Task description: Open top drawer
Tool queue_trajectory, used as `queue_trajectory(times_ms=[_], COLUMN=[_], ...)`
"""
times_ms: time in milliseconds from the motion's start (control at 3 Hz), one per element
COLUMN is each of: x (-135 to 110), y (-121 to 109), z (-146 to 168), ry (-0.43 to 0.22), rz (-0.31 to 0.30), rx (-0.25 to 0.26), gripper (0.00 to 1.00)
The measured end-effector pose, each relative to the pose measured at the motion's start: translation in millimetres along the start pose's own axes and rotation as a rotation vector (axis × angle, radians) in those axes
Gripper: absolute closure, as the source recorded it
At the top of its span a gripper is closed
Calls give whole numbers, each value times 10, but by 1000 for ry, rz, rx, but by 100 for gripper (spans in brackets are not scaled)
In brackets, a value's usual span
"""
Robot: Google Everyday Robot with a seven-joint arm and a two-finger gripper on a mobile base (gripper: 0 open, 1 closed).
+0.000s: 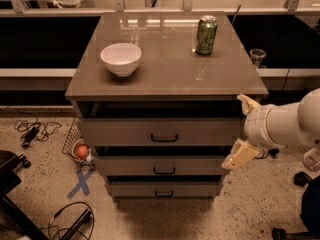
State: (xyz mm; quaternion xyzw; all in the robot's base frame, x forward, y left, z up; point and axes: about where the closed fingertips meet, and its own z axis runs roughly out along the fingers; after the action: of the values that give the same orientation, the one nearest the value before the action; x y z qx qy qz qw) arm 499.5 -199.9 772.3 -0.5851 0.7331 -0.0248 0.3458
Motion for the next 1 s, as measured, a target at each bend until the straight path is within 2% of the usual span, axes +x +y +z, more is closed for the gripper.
queue_trajectory(times_ms=[333,667,1000], x=[3,2,-46], y=[-37,-55,59], z=[252,286,344], ry=[-34,-38,-10], rz=[11,13,-6], rx=[27,35,21], gripper=[0,0,0])
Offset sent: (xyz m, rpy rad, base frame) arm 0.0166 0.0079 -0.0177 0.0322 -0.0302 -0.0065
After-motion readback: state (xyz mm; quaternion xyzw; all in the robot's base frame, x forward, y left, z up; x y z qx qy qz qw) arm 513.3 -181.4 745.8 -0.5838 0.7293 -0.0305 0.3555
